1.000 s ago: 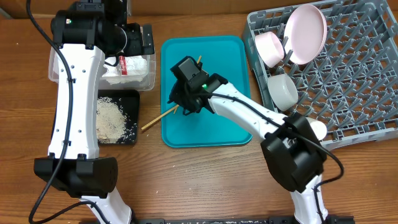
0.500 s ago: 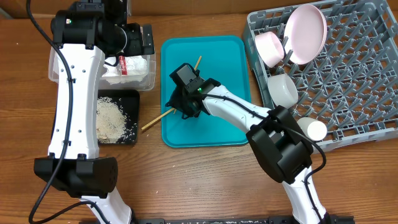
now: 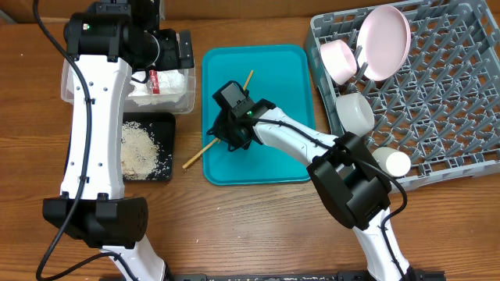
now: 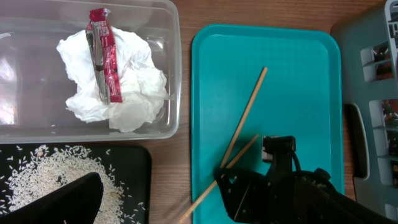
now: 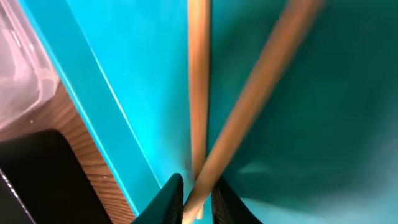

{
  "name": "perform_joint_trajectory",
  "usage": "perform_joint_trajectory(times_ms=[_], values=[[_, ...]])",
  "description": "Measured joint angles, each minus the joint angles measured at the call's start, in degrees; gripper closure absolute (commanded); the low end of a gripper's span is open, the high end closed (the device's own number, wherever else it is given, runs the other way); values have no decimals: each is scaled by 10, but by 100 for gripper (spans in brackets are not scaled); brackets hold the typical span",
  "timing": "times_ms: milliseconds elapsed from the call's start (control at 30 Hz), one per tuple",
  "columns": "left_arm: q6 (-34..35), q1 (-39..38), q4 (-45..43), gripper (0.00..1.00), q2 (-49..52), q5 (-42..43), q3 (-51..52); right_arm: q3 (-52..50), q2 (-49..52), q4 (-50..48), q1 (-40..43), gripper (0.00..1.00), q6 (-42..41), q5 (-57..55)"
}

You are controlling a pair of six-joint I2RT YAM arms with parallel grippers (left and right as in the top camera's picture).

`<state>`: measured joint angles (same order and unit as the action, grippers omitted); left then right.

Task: Sort waste into correct bins and load items into the dishwasher
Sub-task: 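Return right gripper to the tray and grasp another chopstick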

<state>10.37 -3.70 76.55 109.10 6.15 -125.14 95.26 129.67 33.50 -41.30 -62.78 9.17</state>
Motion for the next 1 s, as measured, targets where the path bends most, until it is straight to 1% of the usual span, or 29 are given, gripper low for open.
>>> perform_joint_trajectory(times_ms=[133, 233, 333, 567, 700, 833, 933, 1000], values=[[0, 0, 0, 0, 0, 0, 0, 1, 0, 8, 0, 91, 7, 3], [0, 0, 0, 0, 0, 0, 0, 2, 0, 14, 0, 92, 16, 7], [0, 0, 0, 0, 0, 0, 0, 5, 0, 25, 1, 96, 27, 10], [0, 0, 0, 0, 0, 0, 0, 6, 0, 30, 11, 96, 76, 29], [0, 0, 0, 0, 0, 0, 0, 6, -2, 39, 25, 96, 122, 38], [0, 0, 0, 0, 0, 0, 0, 4, -23, 64, 56, 96, 180, 35], [0, 0, 0, 0, 0, 0, 0, 2, -67, 83, 92, 96, 236, 33], [0, 0, 0, 0, 0, 0, 0, 1, -117, 99, 120, 96, 276, 30]])
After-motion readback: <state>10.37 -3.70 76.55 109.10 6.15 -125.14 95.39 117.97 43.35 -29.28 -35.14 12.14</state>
